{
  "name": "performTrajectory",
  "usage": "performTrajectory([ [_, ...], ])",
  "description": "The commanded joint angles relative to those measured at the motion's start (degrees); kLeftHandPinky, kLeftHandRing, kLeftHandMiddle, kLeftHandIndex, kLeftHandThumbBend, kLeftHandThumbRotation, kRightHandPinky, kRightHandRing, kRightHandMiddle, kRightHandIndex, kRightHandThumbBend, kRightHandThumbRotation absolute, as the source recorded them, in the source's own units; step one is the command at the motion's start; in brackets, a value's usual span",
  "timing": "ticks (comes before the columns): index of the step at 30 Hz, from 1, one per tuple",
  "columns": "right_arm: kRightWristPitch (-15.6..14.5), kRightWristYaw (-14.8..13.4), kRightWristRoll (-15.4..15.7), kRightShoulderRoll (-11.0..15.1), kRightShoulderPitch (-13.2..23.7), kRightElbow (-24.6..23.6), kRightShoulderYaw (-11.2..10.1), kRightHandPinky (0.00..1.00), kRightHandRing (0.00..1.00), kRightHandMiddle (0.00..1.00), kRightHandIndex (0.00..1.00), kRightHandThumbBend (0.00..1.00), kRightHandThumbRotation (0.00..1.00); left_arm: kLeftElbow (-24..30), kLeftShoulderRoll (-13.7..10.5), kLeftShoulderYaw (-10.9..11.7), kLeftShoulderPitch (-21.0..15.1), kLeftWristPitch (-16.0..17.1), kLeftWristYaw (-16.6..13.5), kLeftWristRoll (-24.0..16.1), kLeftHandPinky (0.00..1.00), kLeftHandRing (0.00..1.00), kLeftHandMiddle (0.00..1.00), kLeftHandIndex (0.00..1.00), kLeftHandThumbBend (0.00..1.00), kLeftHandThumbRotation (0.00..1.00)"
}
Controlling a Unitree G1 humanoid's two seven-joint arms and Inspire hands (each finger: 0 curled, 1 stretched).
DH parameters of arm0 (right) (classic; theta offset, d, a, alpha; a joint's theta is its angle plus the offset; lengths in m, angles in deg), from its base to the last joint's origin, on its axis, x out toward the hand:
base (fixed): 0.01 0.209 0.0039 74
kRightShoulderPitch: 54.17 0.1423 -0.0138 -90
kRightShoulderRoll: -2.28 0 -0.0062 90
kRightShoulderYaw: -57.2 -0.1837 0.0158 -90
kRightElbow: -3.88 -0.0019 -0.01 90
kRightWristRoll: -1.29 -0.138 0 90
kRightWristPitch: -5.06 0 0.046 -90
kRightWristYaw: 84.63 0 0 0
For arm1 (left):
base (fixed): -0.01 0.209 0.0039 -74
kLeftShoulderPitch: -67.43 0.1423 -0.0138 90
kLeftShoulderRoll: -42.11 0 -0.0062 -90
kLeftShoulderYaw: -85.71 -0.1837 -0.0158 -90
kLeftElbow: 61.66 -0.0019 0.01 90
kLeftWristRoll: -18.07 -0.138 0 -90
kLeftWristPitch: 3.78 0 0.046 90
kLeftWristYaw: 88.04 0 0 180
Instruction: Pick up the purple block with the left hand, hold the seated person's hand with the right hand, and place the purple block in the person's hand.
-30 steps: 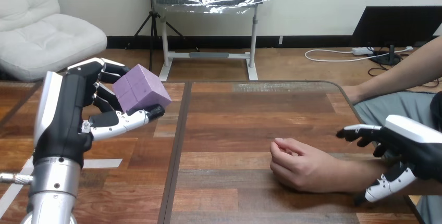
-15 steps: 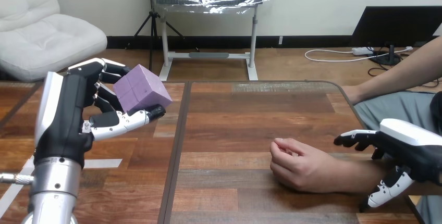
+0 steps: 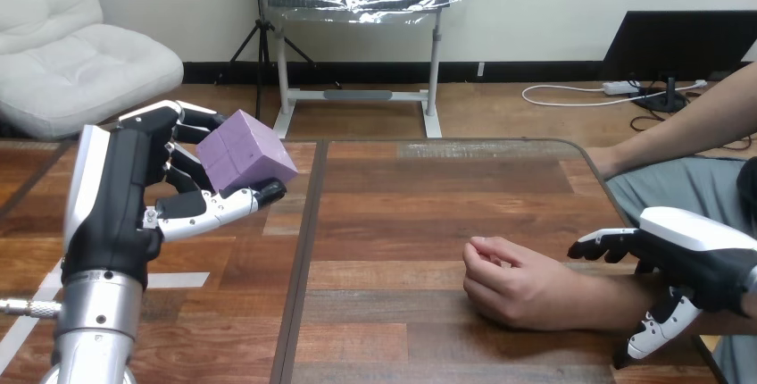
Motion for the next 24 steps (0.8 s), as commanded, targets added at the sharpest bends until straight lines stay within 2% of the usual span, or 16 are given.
performTrajectory([
  [1,-1.8,-0.5,1.8,1.0,1.5,2.3,2.0,0.69,0.84,0.85,0.84,1.00,0.01,1.6,0.1,1.2,-2.5,1.6,0.1,0.3,0.26,0.32,0.37,0.42,0.56,0.00],
  [8,-2.6,-0.7,3.3,0.6,2.0,3.2,3.4,0.70,0.84,0.84,0.83,0.99,0.06,1.5,-0.1,1.5,-2.5,1.7,0.1,0.5,0.26,0.32,0.37,0.42,0.56,0.00],
  [13,-3.0,-1.0,4.7,0.5,2.8,4.3,4.9,0.70,0.83,0.84,0.82,0.93,0.15,1.5,-0.1,1.6,-2.5,1.6,0.3,0.5,0.26,0.32,0.37,0.42,0.56,0.00],
  [24,-2.8,-3.5,7.6,-0.2,4.2,7.4,7.5,0.66,0.80,0.80,0.79,0.86,0.25,1.4,-0.1,1.9,-2.5,2.3,0.6,0.6,0.25,0.32,0.37,0.42,0.55,0.00],
])
